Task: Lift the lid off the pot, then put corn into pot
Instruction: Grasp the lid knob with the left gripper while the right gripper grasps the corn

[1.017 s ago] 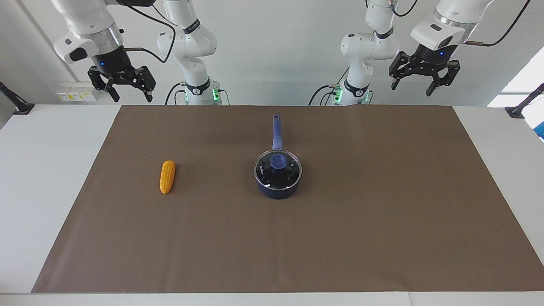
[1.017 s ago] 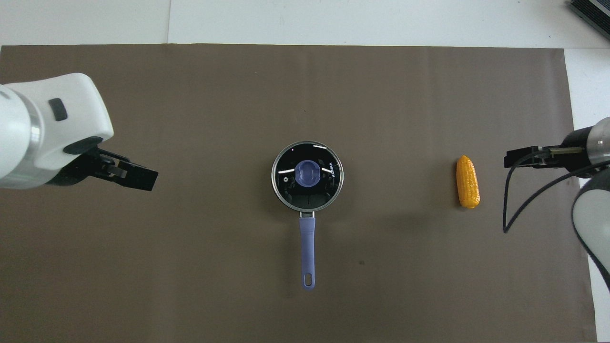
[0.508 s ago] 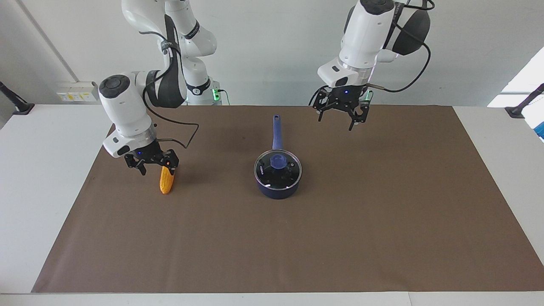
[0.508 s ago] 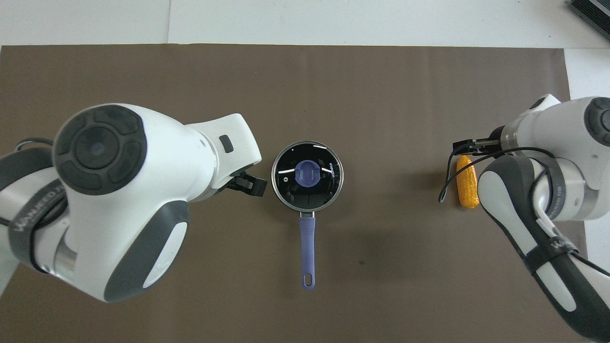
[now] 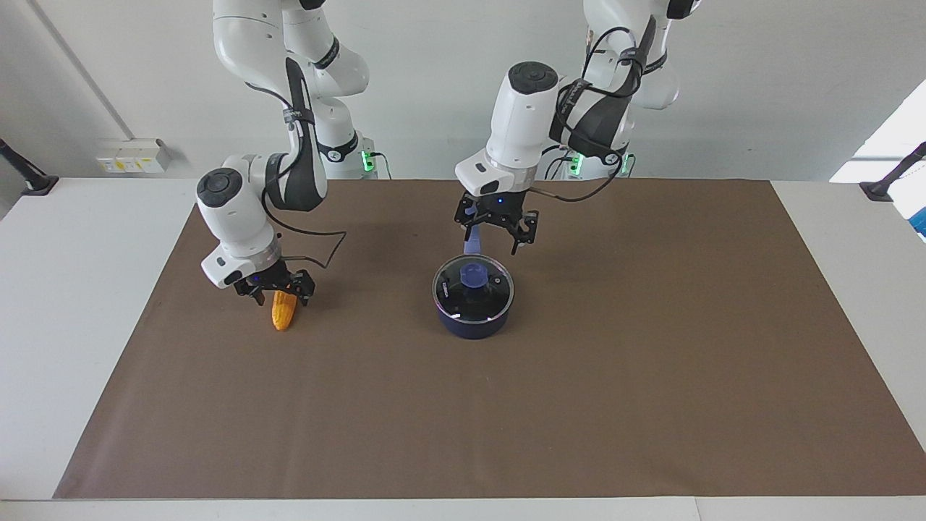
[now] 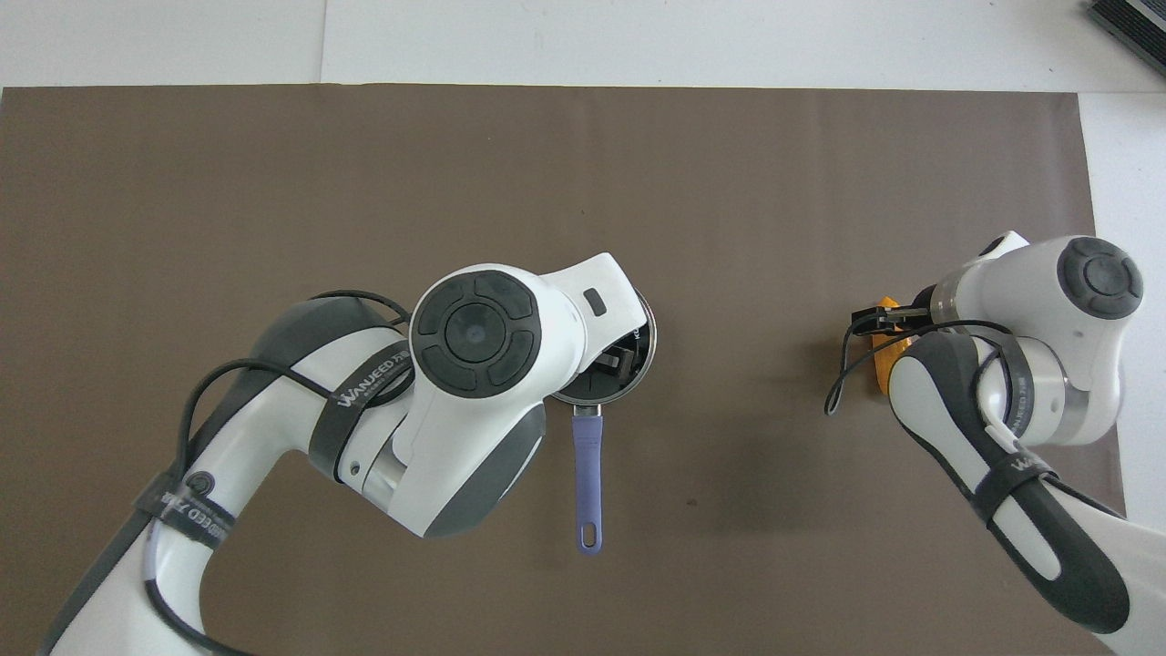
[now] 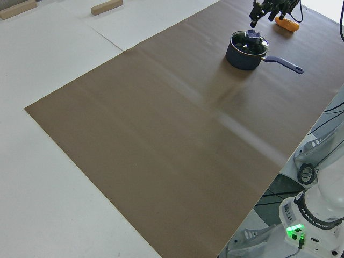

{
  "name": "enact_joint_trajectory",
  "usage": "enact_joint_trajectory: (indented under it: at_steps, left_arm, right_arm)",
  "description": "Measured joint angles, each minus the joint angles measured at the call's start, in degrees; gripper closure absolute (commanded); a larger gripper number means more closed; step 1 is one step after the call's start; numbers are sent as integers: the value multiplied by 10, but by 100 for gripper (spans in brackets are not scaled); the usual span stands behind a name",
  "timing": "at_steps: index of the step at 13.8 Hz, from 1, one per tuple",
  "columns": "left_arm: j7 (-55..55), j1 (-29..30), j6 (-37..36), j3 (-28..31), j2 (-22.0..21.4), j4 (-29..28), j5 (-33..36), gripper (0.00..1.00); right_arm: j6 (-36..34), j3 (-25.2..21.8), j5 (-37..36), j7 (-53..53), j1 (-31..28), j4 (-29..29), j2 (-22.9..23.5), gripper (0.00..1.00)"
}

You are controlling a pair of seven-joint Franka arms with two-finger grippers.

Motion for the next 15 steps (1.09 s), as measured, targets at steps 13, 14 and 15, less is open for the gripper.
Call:
enact_joint_trajectory:
  at_steps: [13,14,15]
  left_arm:
    - [-53,-9,75,2,49,0,2,0]
    - [-57,-9,75,2,50,0,3,0]
    - [-62,-9,75,2,53,0,8,0]
  right_arm:
    - [-5,0,0,0,-6,-5,19,100]
    - [-5,0,0,0,-6,-5,19,100]
    - [-5,0,0,0,-6,-5,19,100]
